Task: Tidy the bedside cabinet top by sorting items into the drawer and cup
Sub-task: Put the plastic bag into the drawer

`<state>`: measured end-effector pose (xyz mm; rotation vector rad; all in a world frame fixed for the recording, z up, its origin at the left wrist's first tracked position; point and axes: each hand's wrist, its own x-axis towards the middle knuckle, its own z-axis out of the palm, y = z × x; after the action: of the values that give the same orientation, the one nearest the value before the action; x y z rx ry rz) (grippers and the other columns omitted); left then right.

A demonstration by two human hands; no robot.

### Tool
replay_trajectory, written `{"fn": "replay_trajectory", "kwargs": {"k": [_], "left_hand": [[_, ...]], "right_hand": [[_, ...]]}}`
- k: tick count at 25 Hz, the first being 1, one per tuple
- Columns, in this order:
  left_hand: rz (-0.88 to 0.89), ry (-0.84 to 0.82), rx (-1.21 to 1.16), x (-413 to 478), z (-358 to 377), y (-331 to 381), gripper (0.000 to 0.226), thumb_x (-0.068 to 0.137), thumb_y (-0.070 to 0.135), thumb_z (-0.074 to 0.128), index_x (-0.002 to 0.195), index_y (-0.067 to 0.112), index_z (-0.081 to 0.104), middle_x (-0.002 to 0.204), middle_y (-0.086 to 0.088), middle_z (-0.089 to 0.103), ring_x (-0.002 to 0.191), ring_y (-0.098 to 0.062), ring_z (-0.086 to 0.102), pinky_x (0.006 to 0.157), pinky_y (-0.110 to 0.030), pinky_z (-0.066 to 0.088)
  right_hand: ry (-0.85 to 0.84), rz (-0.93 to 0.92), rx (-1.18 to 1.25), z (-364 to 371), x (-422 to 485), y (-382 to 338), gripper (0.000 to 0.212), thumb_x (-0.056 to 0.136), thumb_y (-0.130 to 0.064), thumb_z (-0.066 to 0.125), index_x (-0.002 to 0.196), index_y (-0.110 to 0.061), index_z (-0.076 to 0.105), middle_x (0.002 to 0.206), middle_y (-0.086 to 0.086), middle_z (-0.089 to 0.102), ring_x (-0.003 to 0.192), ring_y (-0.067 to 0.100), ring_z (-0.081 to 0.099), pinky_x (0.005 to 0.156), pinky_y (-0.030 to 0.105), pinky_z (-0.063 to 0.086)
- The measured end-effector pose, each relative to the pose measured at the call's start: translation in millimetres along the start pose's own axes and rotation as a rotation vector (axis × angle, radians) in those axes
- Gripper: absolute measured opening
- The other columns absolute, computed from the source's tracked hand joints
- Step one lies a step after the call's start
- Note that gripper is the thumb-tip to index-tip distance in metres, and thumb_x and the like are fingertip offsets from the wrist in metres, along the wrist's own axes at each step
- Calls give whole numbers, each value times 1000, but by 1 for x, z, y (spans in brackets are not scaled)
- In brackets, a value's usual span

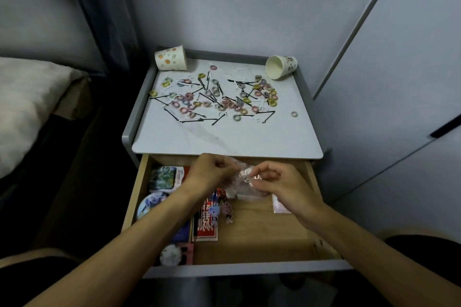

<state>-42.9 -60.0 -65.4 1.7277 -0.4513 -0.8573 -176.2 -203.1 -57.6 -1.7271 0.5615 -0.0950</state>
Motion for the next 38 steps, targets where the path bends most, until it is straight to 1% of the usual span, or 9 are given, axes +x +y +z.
{"fn": "replay_trajectory", "kwargs": {"k": [4, 7, 11, 15, 17, 21, 26, 31, 38], "left_hand": [[-15, 116, -4, 6, -4, -8, 13, 92, 15, 66, 80, 17, 71, 80, -3, 74, 71, -11, 71, 63, -21, 54], [0, 109, 64, 6, -6, -12, 22, 95, 7, 60, 83, 24, 70, 87, 3, 71, 82, -12, 69, 70, -23, 54], [7, 75, -16, 5, -7, -13, 31, 89, -8, 62, 91, 23, 68, 97, -5, 69, 87, -18, 69, 72, -30, 60], [-4, 37, -96, 6, -4, -14, 38, 82, -17, 63, 95, 18, 68, 97, -10, 69, 87, -22, 70, 70, -32, 61], [8, 31, -127, 8, -2, -15, 39, 79, -18, 66, 96, 17, 68, 89, -8, 69, 82, -22, 70, 69, -33, 61], [26, -68, -99, 6, 7, -14, 35, 75, -9, 76, 96, 18, 68, 77, -4, 65, 70, -17, 64, 68, -32, 56], [9, -9, -108, 3, 17, -15, 6, 90, 13, 69, 96, 16, 69, 83, 1, 72, 71, -11, 66, 62, -23, 53], [-122, 19, -127, 4, 13, -18, 17, 91, 18, 68, 91, 1, 71, 88, -18, 70, 75, -22, 63, 67, -27, 54], [-103, 153, -120, 7, 14, -19, 24, 90, 20, 69, 71, 7, 67, 75, -10, 70, 70, -23, 63, 69, -37, 54]], "right_hand": [[198, 163, -232, -19, 26, 45, 19, 85, -1, 69, 81, -20, 71, 73, 2, 69, 63, 9, 59, 52, 18, 44], [250, 204, -383, -16, 55, 69, 19, 82, -3, 71, 81, -22, 72, 80, -3, 72, 76, 10, 65, 66, 23, 50], [287, 162, -643, -6, 70, 85, 21, 82, -8, 71, 81, -29, 71, 78, -12, 72, 72, -16, 60, 62, -5, 31], [311, 28, -881, -3, 55, 78, 12, 87, -22, 68, 96, -28, 73, 91, -10, 74, 94, 13, 66, 85, 28, 49], [312, -31, -602, -2, 46, 59, 10, 90, -27, 66, 96, -25, 74, 87, -10, 74, 87, 10, 68, 80, 29, 54], [32, 151, 212, 7, 25, 20, 21, 93, -27, 62, 101, -10, 72, 88, 5, 75, 79, 18, 71, 69, 24, 58], [86, 111, 178, 13, 20, 18, 14, 91, -10, 65, 94, 2, 71, 74, 5, 72, 67, 11, 67, 62, 21, 56], [38, 8, 72, 12, 19, 21, 7, 89, -9, 66, 91, -5, 72, 79, 4, 74, 72, 12, 68, 65, 21, 55], [89, 0, 134, 15, 20, 24, 25, 92, -13, 63, 115, -20, 58, 82, 4, 74, 76, 12, 71, 65, 19, 54]]}}
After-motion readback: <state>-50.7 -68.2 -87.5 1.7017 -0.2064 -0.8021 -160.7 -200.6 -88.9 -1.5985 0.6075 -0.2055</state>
